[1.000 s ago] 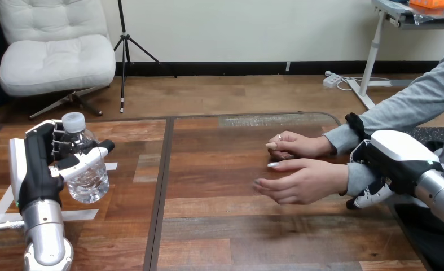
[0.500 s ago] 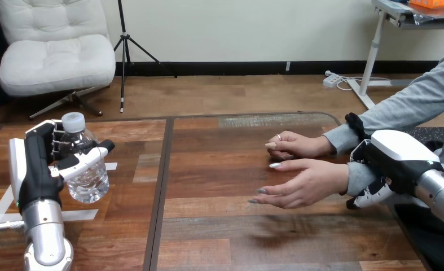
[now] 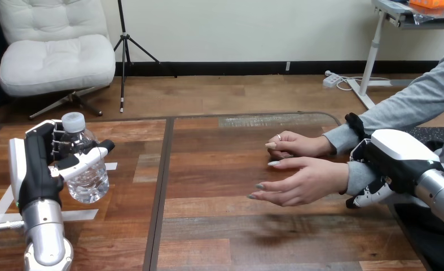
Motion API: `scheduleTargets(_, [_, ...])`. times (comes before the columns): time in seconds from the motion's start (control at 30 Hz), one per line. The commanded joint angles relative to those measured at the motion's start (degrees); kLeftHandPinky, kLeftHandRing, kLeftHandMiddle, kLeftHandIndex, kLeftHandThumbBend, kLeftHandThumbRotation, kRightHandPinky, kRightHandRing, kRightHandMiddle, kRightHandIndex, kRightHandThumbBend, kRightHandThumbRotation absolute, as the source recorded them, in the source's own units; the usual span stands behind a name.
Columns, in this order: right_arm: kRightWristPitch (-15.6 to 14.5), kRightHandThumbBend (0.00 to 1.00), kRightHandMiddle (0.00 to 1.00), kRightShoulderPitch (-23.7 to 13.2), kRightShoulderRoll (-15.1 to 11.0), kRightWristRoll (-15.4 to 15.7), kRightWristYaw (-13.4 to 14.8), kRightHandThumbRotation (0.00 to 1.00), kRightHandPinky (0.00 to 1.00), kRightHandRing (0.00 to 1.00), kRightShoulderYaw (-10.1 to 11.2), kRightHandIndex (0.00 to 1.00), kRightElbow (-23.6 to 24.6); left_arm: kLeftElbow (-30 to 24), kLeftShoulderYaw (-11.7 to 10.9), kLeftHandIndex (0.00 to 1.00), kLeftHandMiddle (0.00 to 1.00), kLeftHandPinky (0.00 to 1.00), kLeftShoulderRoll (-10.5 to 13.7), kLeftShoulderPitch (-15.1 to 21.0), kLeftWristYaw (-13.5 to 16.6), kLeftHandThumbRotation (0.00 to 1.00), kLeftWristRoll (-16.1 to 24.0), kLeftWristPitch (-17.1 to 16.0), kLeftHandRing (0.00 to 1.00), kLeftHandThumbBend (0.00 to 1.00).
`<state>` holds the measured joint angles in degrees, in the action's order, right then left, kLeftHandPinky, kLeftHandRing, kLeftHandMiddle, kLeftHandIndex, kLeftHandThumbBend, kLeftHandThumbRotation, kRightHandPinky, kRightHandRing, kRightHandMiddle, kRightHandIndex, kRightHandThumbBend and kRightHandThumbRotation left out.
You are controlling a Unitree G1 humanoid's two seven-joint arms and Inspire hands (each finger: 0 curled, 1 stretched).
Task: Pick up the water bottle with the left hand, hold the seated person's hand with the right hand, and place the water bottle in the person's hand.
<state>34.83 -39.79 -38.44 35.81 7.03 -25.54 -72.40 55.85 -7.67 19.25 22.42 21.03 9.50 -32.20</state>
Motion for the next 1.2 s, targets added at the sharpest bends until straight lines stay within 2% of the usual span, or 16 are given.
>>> scheduleTargets(0.0, [1.2,0.72,0.28,-1.8,0.6,-2.1,0.7,0.0,0.18,0.23,2.4,0.29,1.0,-4.4,-0.1,0.45,0.45,0.39,0.5,2.5,-0.1,0.0,-0.2,-0.8,0.41,0.7])
scheduleTargets(0.63, [1.7,0.69,0.29,-2.4,0.5,-3.4,-1.0,0.0,0.19,0.23,3.9,0.29,2.2,-4.5,0.2,0.44,0.44,0.38,0.1,2.6,-0.1,0.0,0.1,-1.2,0.41,0.71])
scheduleTargets(0.97, [2.6,0.71,0.28,-2.7,0.4,-4.0,-0.3,0.0,0.19,0.23,4.5,0.29,2.9,-4.3,0.2,0.44,0.44,0.38,0.0,2.8,0.1,0.0,0.1,-1.3,0.4,0.71])
scheduleTargets(1.17, [3.2,0.7,0.28,-3.0,0.2,-4.7,-1.2,0.0,0.18,0.22,5.0,0.29,3.5,-4.5,0.5,0.44,0.44,0.38,0.2,2.7,0.5,0.0,0.7,-0.8,0.4,0.71])
